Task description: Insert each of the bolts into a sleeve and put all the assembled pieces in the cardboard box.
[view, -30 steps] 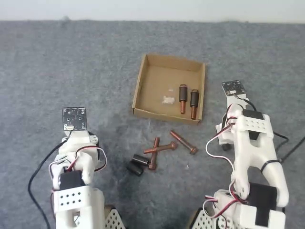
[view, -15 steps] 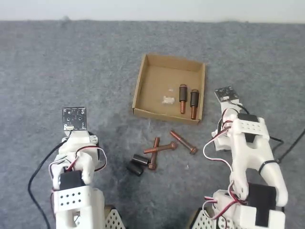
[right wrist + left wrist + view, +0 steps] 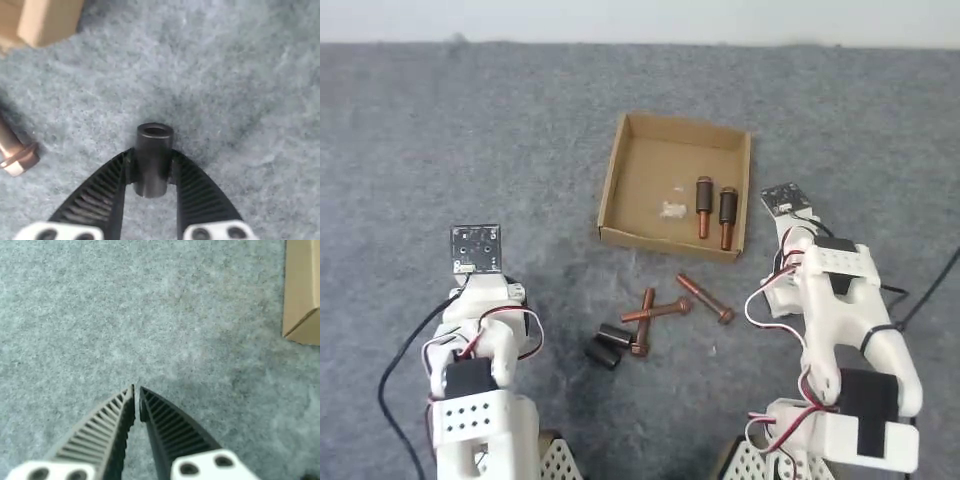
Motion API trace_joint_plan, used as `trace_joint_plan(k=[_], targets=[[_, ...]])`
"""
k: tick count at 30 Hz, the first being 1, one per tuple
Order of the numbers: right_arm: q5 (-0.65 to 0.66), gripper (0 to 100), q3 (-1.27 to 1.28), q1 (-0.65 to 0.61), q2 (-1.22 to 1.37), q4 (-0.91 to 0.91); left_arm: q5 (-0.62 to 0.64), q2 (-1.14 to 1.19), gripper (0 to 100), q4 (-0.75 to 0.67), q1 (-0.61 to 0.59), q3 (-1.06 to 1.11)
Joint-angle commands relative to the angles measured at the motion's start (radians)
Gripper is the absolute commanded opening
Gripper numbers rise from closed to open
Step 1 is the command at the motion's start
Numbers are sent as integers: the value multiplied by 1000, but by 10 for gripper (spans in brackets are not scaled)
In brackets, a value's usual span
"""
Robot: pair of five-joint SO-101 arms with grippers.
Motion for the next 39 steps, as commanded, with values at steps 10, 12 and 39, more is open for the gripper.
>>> trace_joint_plan(k=[10, 12, 39], targets=[[-94, 6, -48, 117, -8, -30, 2, 0, 13, -15, -112, -68], [-101, 6, -60, 137, 1, -28, -2, 3, 13, -5, -135, -104], [-204, 6, -63, 263, -7, -111, -339, 984, 172, 285, 724, -908]])
